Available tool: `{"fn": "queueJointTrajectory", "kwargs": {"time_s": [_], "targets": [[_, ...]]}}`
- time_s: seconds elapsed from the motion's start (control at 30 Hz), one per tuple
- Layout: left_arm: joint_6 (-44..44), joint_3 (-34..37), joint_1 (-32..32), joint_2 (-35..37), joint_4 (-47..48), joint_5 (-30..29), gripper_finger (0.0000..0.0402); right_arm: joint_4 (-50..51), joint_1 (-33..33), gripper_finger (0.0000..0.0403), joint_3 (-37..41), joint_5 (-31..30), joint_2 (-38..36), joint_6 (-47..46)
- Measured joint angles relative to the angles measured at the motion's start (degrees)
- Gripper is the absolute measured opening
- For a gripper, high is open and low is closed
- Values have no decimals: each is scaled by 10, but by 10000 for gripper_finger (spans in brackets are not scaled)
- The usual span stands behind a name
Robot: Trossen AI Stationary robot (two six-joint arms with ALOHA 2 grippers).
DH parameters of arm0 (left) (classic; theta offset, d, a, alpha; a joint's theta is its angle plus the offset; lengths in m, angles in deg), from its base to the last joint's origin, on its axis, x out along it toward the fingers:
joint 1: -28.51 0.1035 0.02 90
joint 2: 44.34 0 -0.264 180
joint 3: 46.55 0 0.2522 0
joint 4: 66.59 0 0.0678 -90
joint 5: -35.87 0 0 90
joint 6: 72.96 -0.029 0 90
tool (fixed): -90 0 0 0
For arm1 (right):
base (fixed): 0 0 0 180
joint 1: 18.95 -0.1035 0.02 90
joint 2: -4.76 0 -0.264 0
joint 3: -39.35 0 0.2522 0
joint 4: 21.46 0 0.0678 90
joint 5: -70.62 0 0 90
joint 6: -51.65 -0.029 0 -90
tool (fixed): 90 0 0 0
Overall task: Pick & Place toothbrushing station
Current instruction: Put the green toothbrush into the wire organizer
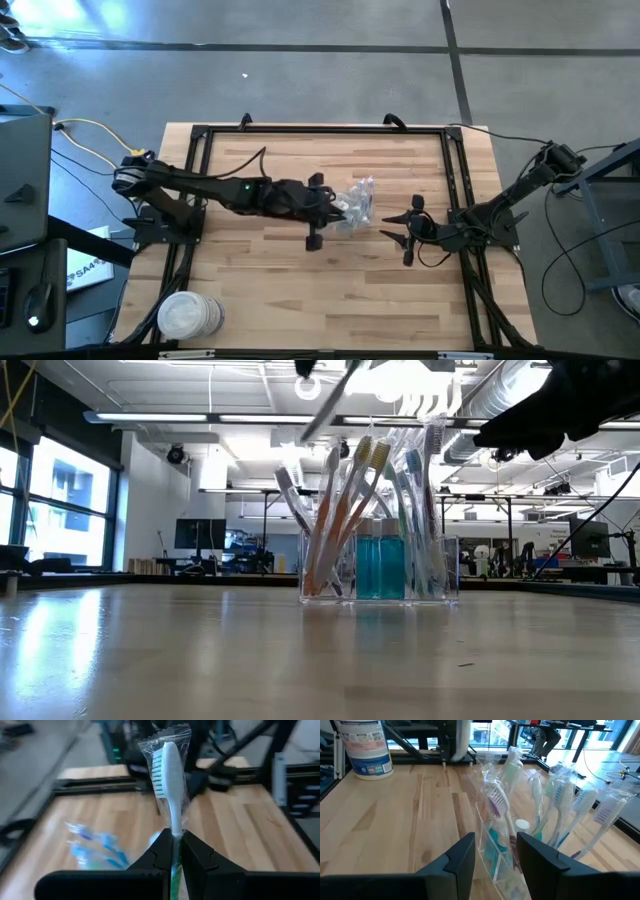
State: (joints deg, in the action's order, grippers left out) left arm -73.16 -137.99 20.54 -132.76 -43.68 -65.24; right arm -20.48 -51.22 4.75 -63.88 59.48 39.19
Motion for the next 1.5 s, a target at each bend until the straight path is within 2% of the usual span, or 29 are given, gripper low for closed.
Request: {"fn": "queueJointTrajectory", "kwargs": {"time_s": [0.07, 0.13, 0.2, 0.37, 0.5, 0.6, 0.8, 1.0, 1.17, 1.5], "targets": [[10, 35, 14, 0, -40, 36, 15, -1, 0, 138, 0, 4, 0, -10], [38, 73, 25, 0, -77, 48, 15, -1, 0, 138, 0, 15, 0, -15], [51, 116, 31, 5, -126, 48, 15, -3, 0, 138, 0, 22, 0, -15], [47, 223, 31, 22, -334, 59, 15, -16, 0, 138, 0, 25, 0, -13], [51, 287, 44, 21, -401, 56, 15, -21, 0, 138, 0, 25, 0, -7], [50, 330, 57, 20, -490, 56, 15, -21, 0, 138, 0, 25, 0, -6], [53, 403, 88, 21, -647, 120, 18, -25, 0, 138, 0, 25, 0, -3], [80, 423, 94, 2, -669, 127, 15, -26, 0, 138, 0, 25, 0, 2], [80, 421, 95, -33, -742, 137, 15, -29, 0, 138, 0, 25, 0, 3], [51, 421, 104, -63, -732, 109, 15, -29, 0, 138, 0, 27, 0, 3]]}}
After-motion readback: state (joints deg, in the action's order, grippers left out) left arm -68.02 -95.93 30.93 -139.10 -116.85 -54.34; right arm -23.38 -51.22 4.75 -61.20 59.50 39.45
